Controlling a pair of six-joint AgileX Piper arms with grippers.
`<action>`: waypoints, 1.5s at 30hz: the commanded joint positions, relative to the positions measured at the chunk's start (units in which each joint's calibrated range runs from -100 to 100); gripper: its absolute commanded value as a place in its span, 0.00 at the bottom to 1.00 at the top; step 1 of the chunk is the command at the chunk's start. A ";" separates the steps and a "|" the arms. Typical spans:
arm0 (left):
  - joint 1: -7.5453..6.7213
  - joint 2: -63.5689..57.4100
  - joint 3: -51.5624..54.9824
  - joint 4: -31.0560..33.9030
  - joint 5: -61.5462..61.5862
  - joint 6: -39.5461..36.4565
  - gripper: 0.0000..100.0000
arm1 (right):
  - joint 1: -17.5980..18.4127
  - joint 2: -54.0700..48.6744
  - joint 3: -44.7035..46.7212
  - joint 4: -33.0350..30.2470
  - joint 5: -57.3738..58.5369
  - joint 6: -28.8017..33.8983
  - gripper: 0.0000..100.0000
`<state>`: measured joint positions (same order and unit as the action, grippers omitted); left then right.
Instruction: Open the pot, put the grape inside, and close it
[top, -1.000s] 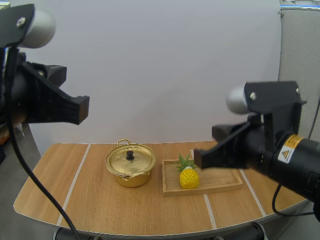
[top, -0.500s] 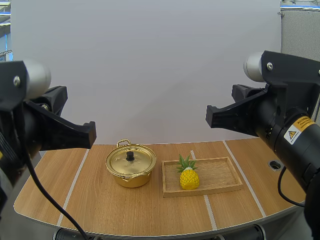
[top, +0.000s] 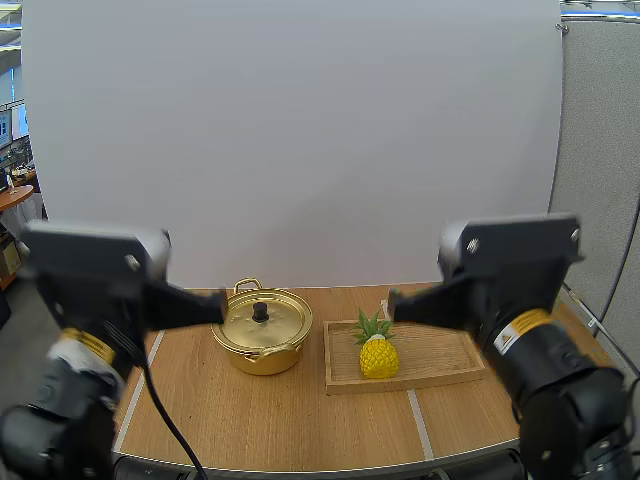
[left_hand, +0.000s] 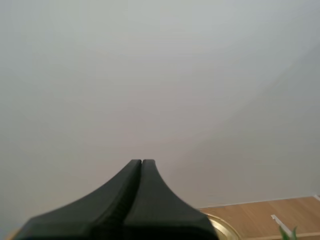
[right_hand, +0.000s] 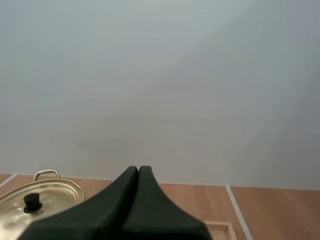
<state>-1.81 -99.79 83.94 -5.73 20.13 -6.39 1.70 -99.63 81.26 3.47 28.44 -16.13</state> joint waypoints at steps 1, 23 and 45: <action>0.12 -0.21 8.96 0.38 -16.70 -0.59 0.00 | -0.28 -0.37 9.66 -0.75 -15.29 0.35 0.00; 0.35 -0.21 16.06 0.38 10.13 -2.56 0.00 | -0.28 -0.37 18.74 -0.75 1.42 0.35 0.00; 0.60 -0.21 16.06 0.38 9.22 -4.34 0.00 | -0.28 -0.37 18.74 -0.75 2.84 0.35 0.00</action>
<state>-1.37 -99.79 100.00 -5.73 30.74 -10.13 1.63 -99.63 99.96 3.03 31.38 -15.74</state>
